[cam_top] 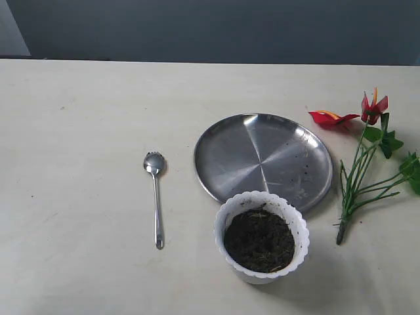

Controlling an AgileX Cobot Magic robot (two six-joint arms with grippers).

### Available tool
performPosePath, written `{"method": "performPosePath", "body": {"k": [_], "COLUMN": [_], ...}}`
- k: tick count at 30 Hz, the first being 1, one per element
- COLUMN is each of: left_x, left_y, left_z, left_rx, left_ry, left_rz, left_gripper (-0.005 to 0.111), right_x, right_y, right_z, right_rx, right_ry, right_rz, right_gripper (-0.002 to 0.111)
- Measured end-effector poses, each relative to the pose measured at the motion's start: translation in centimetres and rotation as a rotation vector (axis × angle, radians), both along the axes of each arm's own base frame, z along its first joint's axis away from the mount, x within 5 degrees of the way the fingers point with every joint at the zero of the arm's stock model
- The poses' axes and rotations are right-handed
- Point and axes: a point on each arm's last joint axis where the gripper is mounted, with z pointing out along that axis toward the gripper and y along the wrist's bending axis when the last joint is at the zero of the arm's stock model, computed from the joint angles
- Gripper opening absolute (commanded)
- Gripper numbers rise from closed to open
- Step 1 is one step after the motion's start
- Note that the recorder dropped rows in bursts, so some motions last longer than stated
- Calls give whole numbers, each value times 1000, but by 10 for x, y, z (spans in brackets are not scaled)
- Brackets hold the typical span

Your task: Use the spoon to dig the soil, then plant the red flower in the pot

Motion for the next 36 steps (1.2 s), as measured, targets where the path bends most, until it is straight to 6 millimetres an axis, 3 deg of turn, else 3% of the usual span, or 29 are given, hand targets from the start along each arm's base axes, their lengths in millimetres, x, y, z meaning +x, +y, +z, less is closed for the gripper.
{"method": "performPosePath", "body": {"k": [3, 6, 10, 20, 24, 28, 33, 36], "left_x": [0, 0, 0, 0, 0, 0, 0, 0], "left_y": [0, 0, 0, 0, 0, 0, 0, 0], "left_z": [0, 0, 0, 0, 0, 0, 0, 0], "left_rx": [0, 0, 0, 0, 0, 0, 0, 0], "left_ry": [0, 0, 0, 0, 0, 0, 0, 0], "left_rz": [0, 0, 0, 0, 0, 0, 0, 0], "left_gripper": [0, 0, 0, 0, 0, 0, 0, 0], "right_x": [0, -1, 0, -2, -3, -3, 5, 22], "right_y": [-1, -4, -3, 7, 10, 11, 15, 22], "right_z": [6, 14, 9, -14, -14, 15, 80, 125], "right_rx": [111, 340, 490, 540, 523, 428, 225, 107], "right_ry": [-54, -106, -34, 259, 287, 239, 172, 198], "right_rz": [-1, -4, 8, 50, 74, 108, 151, 194], "right_gripper": [17, 17, 17, 17, -1, -1, -1, -1]}}
